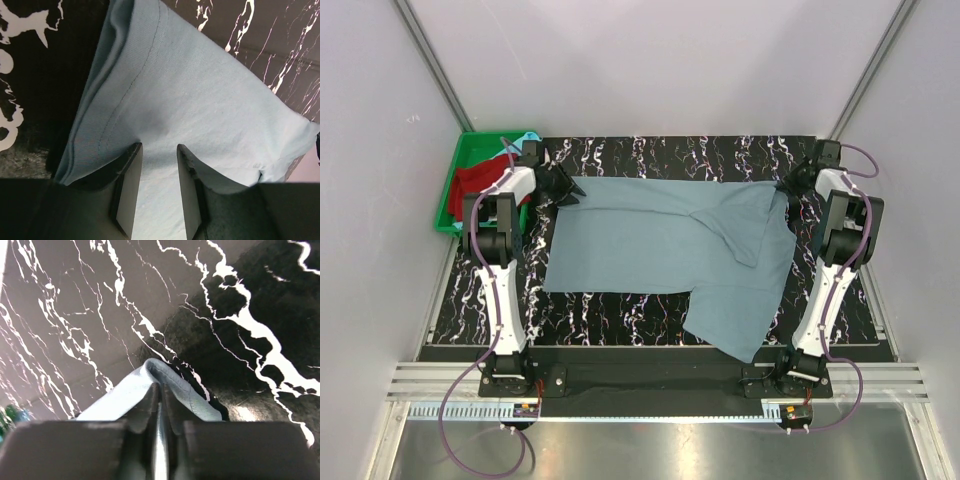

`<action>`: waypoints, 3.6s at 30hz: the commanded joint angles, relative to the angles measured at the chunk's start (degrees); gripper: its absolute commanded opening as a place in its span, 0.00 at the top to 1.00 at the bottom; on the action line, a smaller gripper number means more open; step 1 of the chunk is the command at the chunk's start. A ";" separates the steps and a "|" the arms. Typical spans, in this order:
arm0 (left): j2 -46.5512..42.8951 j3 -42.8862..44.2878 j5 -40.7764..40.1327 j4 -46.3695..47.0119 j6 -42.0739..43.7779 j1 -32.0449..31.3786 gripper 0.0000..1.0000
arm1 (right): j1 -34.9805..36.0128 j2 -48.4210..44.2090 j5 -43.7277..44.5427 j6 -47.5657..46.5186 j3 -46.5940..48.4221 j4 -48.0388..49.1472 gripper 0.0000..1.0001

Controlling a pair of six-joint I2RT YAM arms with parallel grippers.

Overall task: Fold and stack the t-shirts
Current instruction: Fold the tshirt

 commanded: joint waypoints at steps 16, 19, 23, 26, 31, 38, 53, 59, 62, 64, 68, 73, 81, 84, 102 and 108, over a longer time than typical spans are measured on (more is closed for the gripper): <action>-9.06 -1.52 -0.31 -3.66 10.59 -1.72 0.61 | -2.90 -5.07 5.90 -3.60 3.99 -10.46 0.66; -16.35 -2.92 -3.83 -6.21 11.38 -3.91 0.58 | -2.90 -10.33 9.77 -6.41 5.23 -18.28 0.52; -26.91 -10.29 -4.63 -6.48 12.08 -8.04 0.59 | -1.94 -18.52 13.20 -10.72 1.28 -22.44 0.40; -35.35 -18.27 -3.58 -6.40 14.19 -12.44 0.60 | 1.74 -25.46 15.30 -14.58 -4.86 -23.59 0.35; -46.94 -32.60 1.43 -6.40 18.05 -16.57 0.62 | 10.97 -35.21 16.11 -17.32 -17.87 -23.16 0.32; -53.31 -43.70 3.28 -5.43 19.82 -16.93 0.63 | 24.16 -42.61 14.44 -8.64 -31.68 -21.05 0.51; -48.99 -41.95 6.62 -2.70 18.06 -16.58 0.64 | 28.57 -27.85 16.63 -7.38 -27.56 -18.14 0.79; -49.00 -42.74 6.62 -3.49 18.50 -15.62 0.64 | 27.78 -23.11 22.78 -9.58 -22.82 -18.41 0.79; -49.17 -42.57 6.71 -3.93 18.77 -14.91 0.64 | 26.02 -21.09 24.63 -10.19 -20.01 -19.11 0.79; -49.08 -42.22 6.62 -4.46 19.20 -14.56 0.64 | 24.88 -19.16 24.72 -11.25 -18.42 -19.11 0.78; -48.64 -41.51 6.88 -5.60 19.65 -13.33 0.64 | 23.47 -14.67 25.68 -14.50 -12.01 -19.55 0.77; -48.12 -40.98 6.80 -7.10 20.17 -12.62 0.64 | 22.68 -8.78 28.14 -19.24 -3.57 -21.48 0.74; -47.77 -41.60 7.06 -6.84 20.17 -12.62 0.64 | 23.20 -15.08 25.00 -20.22 1.90 -28.16 0.59; -47.85 -41.69 6.97 -6.31 20.00 -12.62 0.64 | 26.44 -19.65 21.91 -21.62 -3.63 -28.08 0.50; -49.61 -43.53 7.85 -5.78 18.50 -12.62 0.64 | 29.36 -14.14 24.19 -21.54 -9.63 -24.82 0.69; -49.52 -43.53 7.41 -5.96 18.59 -12.53 0.64 | 29.36 -12.91 25.68 -22.06 -8.57 -24.82 0.74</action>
